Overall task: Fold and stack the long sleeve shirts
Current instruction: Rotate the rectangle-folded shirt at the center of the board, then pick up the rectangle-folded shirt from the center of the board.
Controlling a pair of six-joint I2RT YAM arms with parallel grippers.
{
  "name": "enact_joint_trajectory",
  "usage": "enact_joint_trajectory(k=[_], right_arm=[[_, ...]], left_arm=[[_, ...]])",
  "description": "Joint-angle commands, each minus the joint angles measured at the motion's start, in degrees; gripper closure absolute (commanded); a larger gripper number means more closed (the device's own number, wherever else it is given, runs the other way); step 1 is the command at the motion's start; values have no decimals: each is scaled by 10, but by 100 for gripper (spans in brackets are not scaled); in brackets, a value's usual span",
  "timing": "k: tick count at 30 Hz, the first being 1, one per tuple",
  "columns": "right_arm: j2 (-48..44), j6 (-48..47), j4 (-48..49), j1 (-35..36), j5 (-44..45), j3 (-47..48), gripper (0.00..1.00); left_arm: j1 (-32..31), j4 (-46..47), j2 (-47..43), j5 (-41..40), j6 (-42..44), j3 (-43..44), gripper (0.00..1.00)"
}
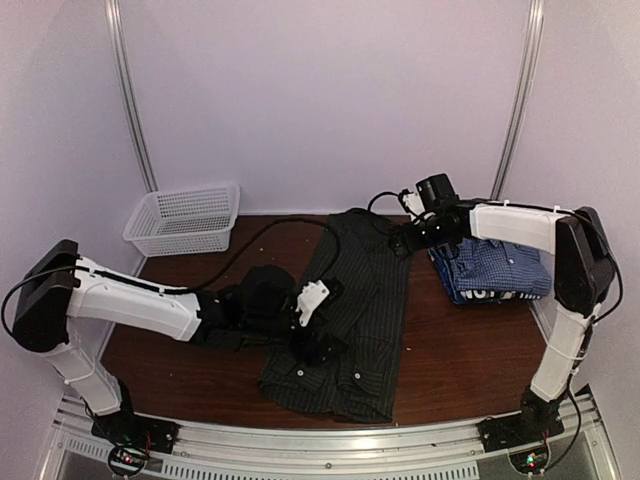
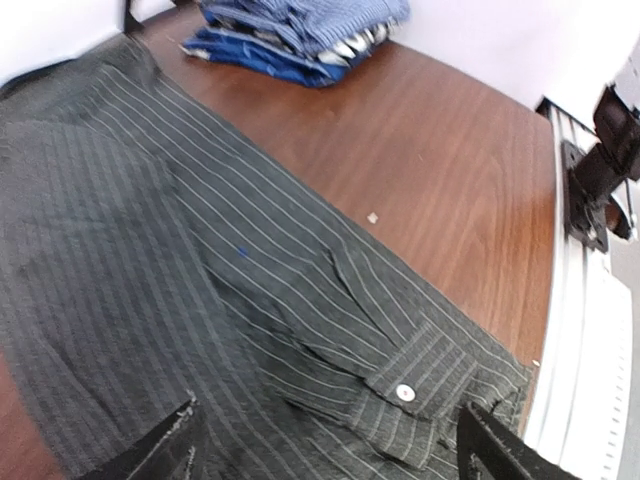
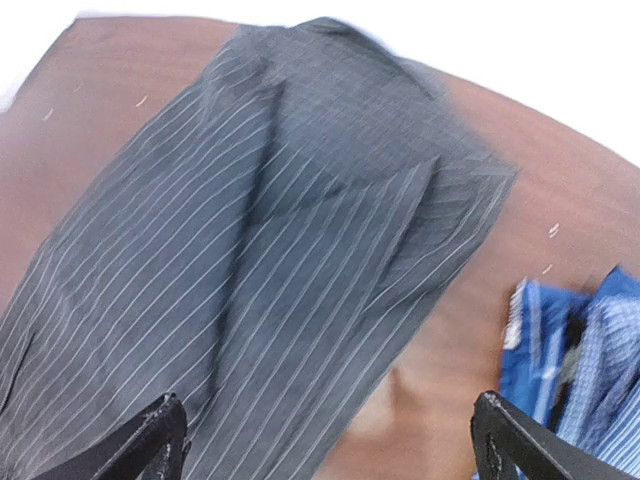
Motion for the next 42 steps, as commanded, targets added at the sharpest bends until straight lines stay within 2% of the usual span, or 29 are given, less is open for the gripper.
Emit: enact_joint_trajectory(k=[1,4,10,14,20,27,39,42], right_arm=[[-81,28,20,67,24,-105,1],[-136,42,14,134,58,-167,1],[-220,90,16,284,73,-275,3],[-240,114,-2,372,77,-312,6],[-232,134,-15,465,73,-332,11],[-206,145,-43,520,79,-347,18],[-164,139,-31,526,49,-369,35],[-147,136,-30,526,49,-368,41]], left_arm=[[2,-1,-54,-114,32,-26,11],[26,-18,-90,-138,12,-42,10],[106,-26,-179,-92,-31,-92,11],[141,-55,-218,-81,-35,-102,11],[150,-106,-244,-44,-45,-109,11],[150,-132,-278,-22,-61,-140,12],[150,-94,-256,12,-50,-171,15],[149,-52,-247,31,-47,-185,15]])
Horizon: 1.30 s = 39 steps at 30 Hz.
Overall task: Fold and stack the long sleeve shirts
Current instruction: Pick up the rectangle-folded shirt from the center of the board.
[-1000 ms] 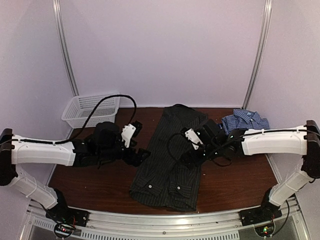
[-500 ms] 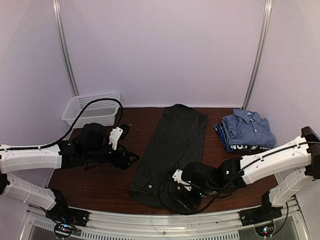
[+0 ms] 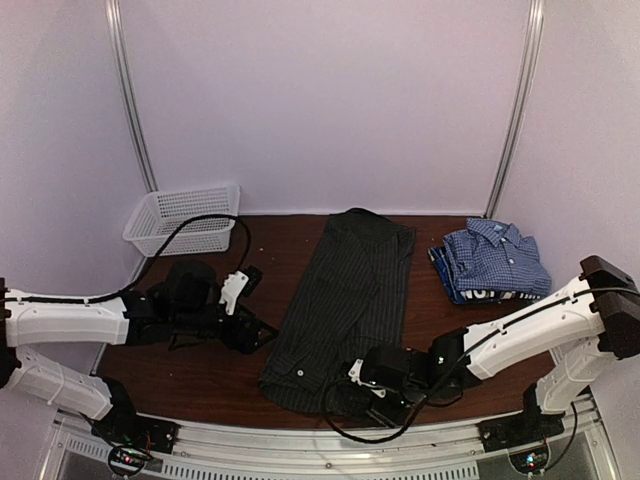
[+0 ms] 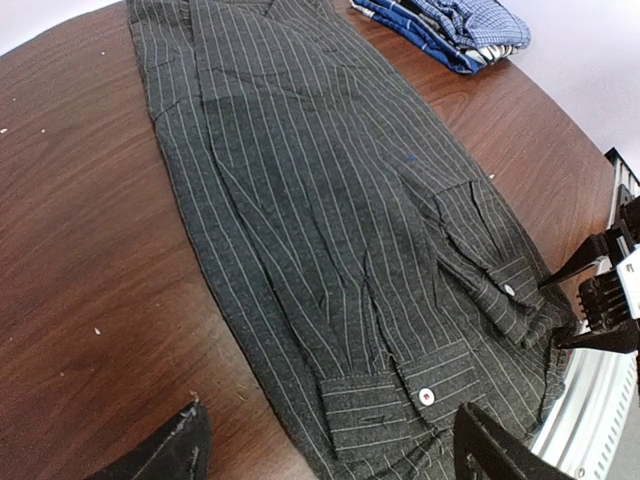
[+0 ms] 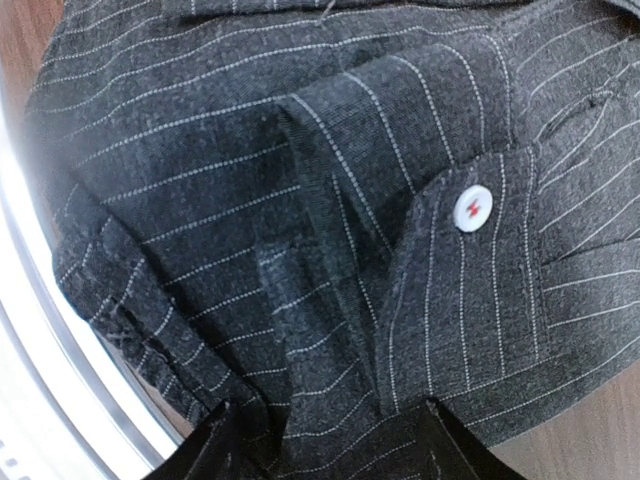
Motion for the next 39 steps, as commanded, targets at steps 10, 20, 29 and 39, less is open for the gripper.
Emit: enact_joint_trajectory(k=[10,20,29,39], right_arm=[[31,13,-17,-3,8,-2,85],[5,64,-49,-45,-35,-12,100],[-65,92,-35,-96,-96,-53,100],[-83,98,-28,-113,-103,-67,100]], left_arm=[[-29,165,8,52,28,-89,19],[-91,208,40,62,111,-114,22],[-112,214,79,39,118,-128,20],[-156,196,170,15,129,-93,24]])
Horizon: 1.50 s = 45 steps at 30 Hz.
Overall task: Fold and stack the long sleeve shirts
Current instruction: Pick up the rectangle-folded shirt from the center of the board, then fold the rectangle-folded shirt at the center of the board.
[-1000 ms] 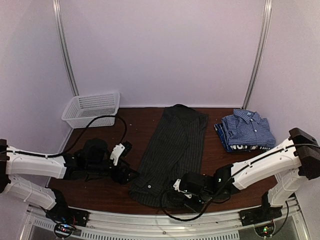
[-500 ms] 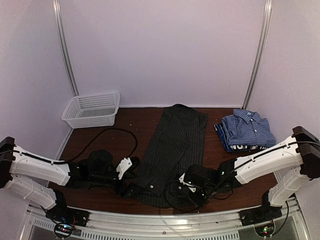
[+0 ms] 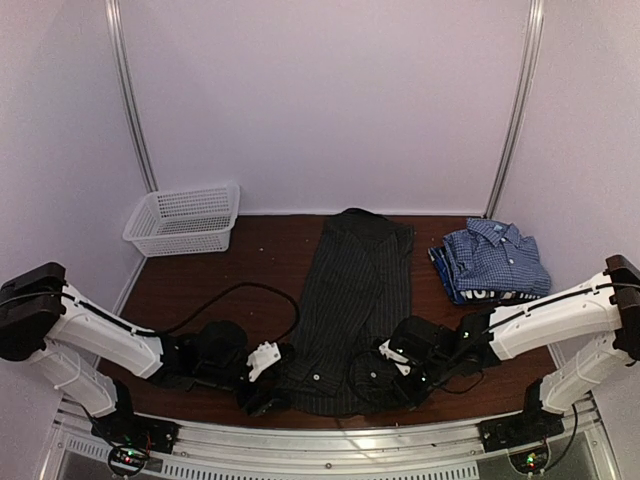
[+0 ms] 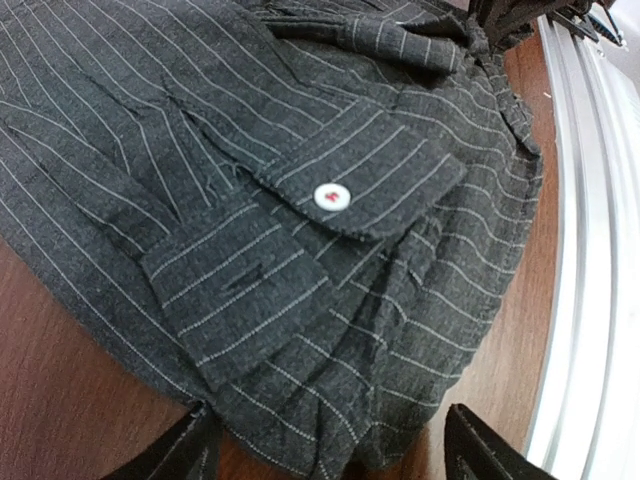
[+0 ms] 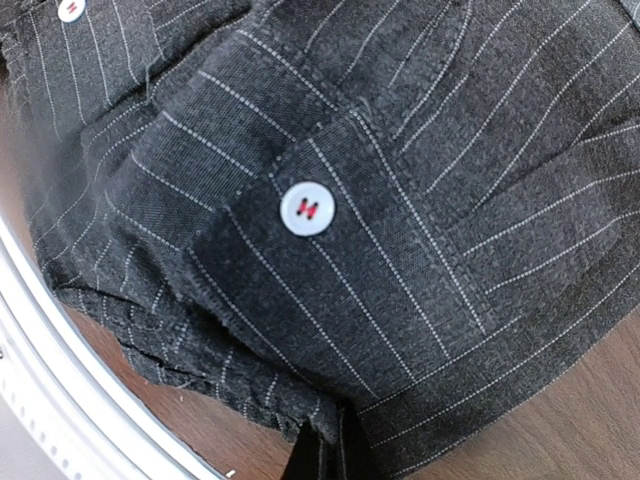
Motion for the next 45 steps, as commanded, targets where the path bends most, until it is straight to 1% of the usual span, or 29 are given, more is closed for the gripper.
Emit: enact_joint_trajectory(k=[1,3,6,9,14,16,17,20,22,27,29,31,34,37,41,44,45], right_arm=[[-7,8,-5,-3,-2,-8,100],[-7,8,-4,-4,-1,-8,100],[-7,8,0,-4,-2,-11,100],[-8,11,3,-4,-2,-15,100],[-17,17,10,-4,-11,-19,100],[-24,24,12,-1,-18,-23,100],[-28,29,13,2,-19,-26,100],[-47,40,15,21,-28,-35,100],[-59,52,14,47,-34,-40,100],[-91,84,6,100,-48,-50,100],[-108,86,-6,106,-45,-48,100],[-127,88,-24,105,-23,-35,100],[-147,78,-46,93,2,-5,100],[-151,60,-65,57,6,29,100],[-136,24,-88,-33,-3,69,100],[-106,-22,-96,-102,-17,102,100],[-92,-39,-102,-125,-17,117,100]], left_arm=[[-14,2,26,-24,13,27,25],[-19,-6,32,-37,13,34,29],[-26,-7,37,-49,10,37,41],[-38,-23,41,-69,6,43,58],[-52,-37,38,-75,-27,55,90],[-64,-48,30,-77,-40,60,98],[-69,-57,27,-76,-47,64,100],[-85,-90,19,-76,-75,73,100],[-101,-112,14,-78,-101,75,100],[-159,-161,-4,-88,-170,84,100],[-164,-180,-24,-77,-184,88,100],[-163,-188,-52,-91,-194,93,100],[-130,-193,-96,-77,-186,105,100],[-81,-199,-129,-45,-171,120,100],[10,-215,-139,9,-153,153,100],[87,-221,-116,42,-141,179,100],[111,-219,-96,55,-136,190,100]])
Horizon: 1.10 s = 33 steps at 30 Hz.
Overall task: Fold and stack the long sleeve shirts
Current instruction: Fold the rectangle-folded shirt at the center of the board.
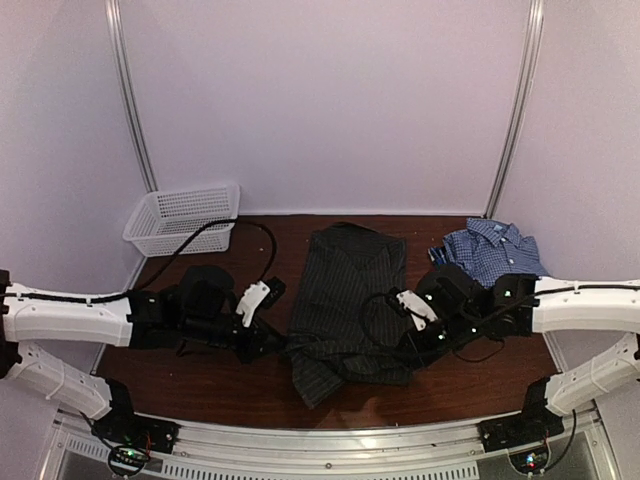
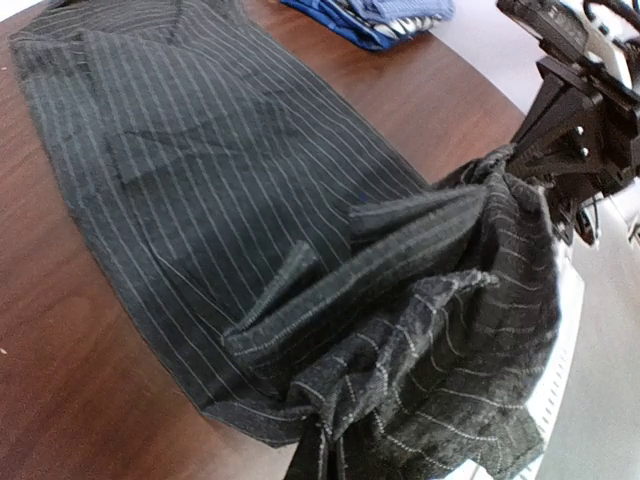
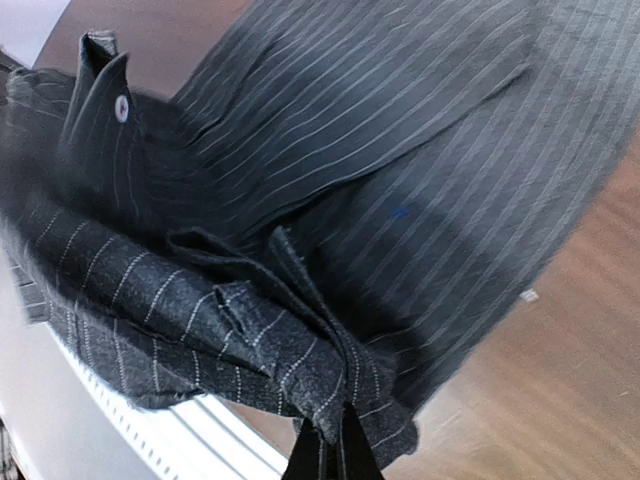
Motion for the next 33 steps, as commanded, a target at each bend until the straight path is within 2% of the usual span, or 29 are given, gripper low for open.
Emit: enact_joint_trajectory(k=[1,6,11,17,24,26,27,33], right_arm=[[53,-84,-35,-90,-2,57,100],[151,-161,-36,-197,-23,144,100],[250,-211,-33,-264,-63,220,100],[357,-245,-41,-310,-93,294,100],[424,-260,-42,-340,-110,351,100],[437,-259,-41,-346,-110,360,100],[442,-258,-39,-348,-110,361,99],[451,-241,-21,-359,-105,375,76]], left_arm=[[102,-4,54,73,31,51,100],[187,3,181,125,61,151,100],[232,-19,308,160,76,266,100],[256,-35,408,175,77,350,100],[271,-29,467,189,70,401,100],[273,-37,487,187,76,416,97],[273,-38,495,186,77,422,95],[274,-26,512,164,70,437,77]])
